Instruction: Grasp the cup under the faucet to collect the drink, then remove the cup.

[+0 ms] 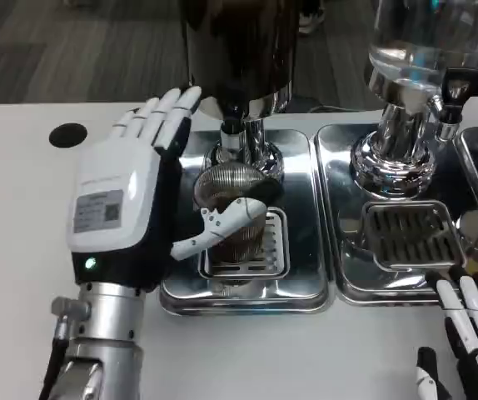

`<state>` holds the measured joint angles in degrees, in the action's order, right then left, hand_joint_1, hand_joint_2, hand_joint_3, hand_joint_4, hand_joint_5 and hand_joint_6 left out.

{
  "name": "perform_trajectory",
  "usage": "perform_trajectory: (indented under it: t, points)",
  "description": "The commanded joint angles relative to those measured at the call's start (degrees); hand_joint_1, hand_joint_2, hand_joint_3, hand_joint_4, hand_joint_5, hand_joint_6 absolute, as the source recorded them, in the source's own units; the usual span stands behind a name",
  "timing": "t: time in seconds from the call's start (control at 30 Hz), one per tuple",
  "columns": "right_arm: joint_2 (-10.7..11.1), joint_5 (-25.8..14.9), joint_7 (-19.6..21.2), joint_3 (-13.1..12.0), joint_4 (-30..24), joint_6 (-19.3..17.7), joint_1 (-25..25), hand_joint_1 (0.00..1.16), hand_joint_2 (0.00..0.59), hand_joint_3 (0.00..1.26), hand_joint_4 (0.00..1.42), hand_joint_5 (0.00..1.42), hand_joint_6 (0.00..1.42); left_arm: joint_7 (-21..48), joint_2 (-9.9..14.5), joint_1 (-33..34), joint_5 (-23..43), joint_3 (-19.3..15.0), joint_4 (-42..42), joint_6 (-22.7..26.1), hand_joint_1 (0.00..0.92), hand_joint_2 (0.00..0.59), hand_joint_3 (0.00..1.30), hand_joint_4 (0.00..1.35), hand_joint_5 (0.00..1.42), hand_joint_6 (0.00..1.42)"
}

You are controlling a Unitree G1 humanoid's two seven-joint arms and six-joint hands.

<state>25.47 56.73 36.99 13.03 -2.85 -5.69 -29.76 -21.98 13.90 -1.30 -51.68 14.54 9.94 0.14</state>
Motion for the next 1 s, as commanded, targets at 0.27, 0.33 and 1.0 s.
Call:
perform_trajectory:
  t: [0.27,0.33,1.0]
  points:
    - [0.2,-2.0,1.7,-0.9,0.6,-2.6,-0.1,0.2,0.507,0.06,0.0,0.0,0.0,-1.3,2.7,-8.9,1.5,-3.7,4.0,-2.5,0.0,0.077,0.17,0.0,0.14,0.14]
    - [0.2,-2.2,1.5,-0.8,0.6,-2.7,0.2,0.2,0.507,0.06,0.0,0.0,0.0,-2.0,3.2,-10.8,1.7,-4.3,3.8,-3.4,0.0,0.076,0.17,0.0,0.14,0.14]
    - [-1.9,-7.8,-14.1,-0.7,-10.6,-3.1,6.2,0.35,0.29,0.0,0.0,0.0,0.01,-14.0,8.0,-24.0,-1.8,-3.1,-10.2,-10.1,0.0,0.074,0.17,0.0,0.13,0.12]
